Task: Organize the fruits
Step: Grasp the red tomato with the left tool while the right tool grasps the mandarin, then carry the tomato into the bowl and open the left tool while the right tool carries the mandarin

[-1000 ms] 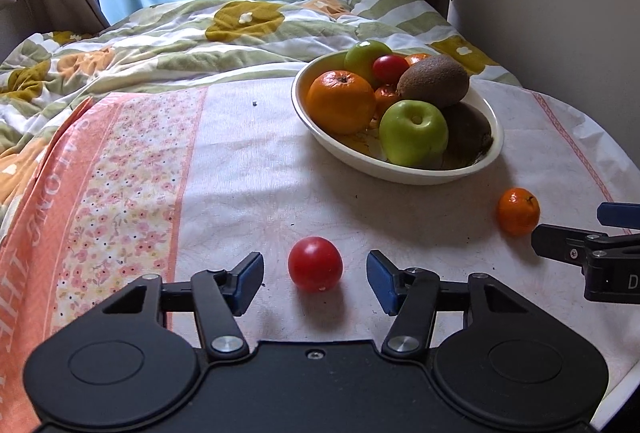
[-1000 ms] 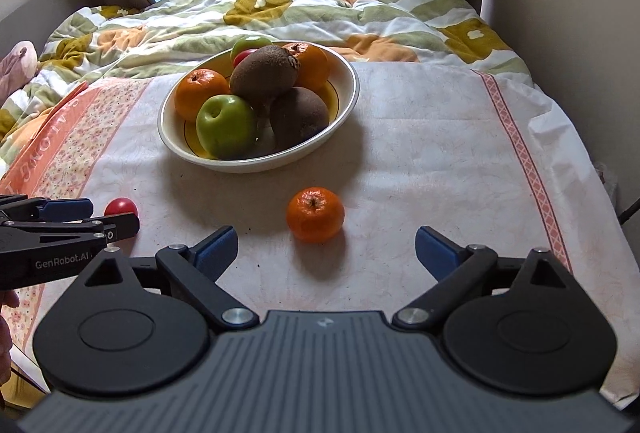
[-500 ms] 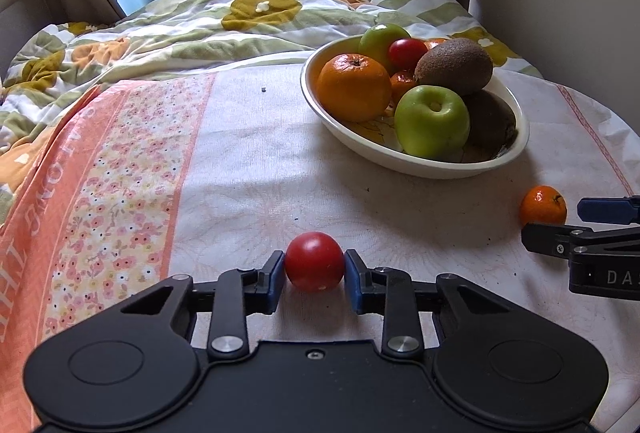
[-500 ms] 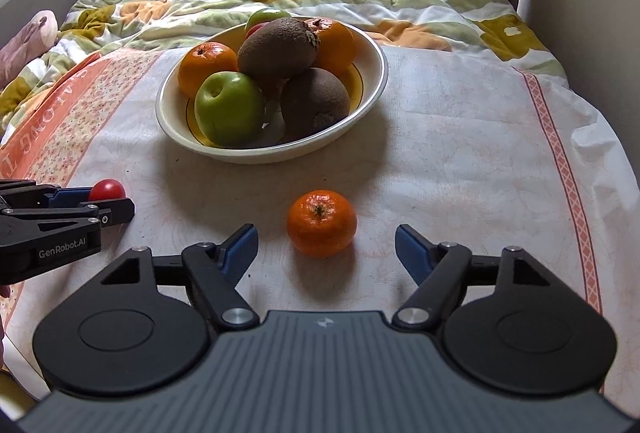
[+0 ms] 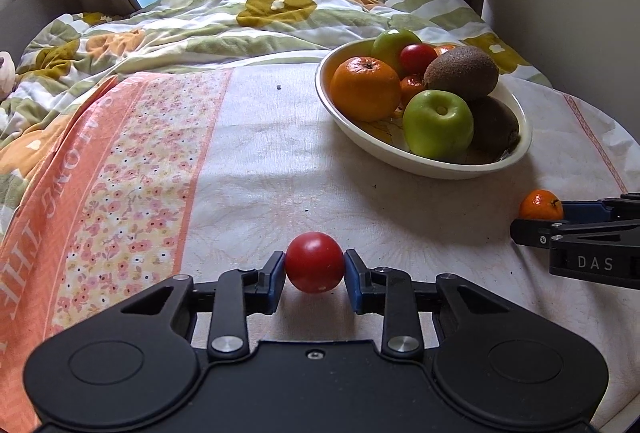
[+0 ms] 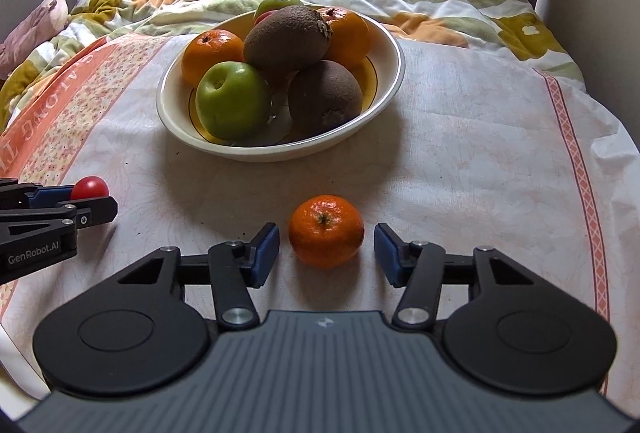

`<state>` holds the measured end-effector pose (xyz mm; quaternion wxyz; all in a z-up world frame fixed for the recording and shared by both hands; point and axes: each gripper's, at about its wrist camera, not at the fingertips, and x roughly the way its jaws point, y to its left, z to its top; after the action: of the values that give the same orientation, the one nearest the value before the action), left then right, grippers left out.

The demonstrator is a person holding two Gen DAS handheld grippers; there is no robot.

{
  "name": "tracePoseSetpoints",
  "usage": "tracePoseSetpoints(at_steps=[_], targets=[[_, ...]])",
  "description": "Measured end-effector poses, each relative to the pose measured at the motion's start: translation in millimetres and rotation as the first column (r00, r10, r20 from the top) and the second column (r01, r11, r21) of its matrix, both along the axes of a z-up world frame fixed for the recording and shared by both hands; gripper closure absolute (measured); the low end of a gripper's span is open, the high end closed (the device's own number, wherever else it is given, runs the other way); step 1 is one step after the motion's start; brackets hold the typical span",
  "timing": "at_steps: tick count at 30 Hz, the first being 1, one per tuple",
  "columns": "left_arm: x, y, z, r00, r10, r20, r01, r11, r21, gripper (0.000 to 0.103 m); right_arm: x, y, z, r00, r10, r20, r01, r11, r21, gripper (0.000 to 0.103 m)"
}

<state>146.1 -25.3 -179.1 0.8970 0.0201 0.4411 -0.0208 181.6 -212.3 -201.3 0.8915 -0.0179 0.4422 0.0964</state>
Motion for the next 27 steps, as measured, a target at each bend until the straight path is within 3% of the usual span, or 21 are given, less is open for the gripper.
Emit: tracePoseSetpoints(at_steps=[2, 13, 27], targets=[[-1.9, 0.8, 2.3, 1.000, 0.002, 0.004, -0.002, 1.000, 0.000, 0.068, 1.7, 1.0, -0.9, 1.000, 0.005, -0.005, -0.005, 1.000, -0.002, 0.048], [-14.2, 7.4, 35.0, 0.999, 0.001, 0.053, -0.002, 1.000, 0.004, 0.068, -5.4, 5.4, 25.7, 0.999, 0.006, 0.035, -0.007, 1.000, 0.015, 0.049], [-15.9, 28.6, 110.6, 0.985, -0.035, 0.168, 0.042, 0.998, -0.041, 0.068, -25.4, 26.4, 100.2, 0.993, -0.026, 0.113, 0.022, 0.999, 0.042, 0.049]])
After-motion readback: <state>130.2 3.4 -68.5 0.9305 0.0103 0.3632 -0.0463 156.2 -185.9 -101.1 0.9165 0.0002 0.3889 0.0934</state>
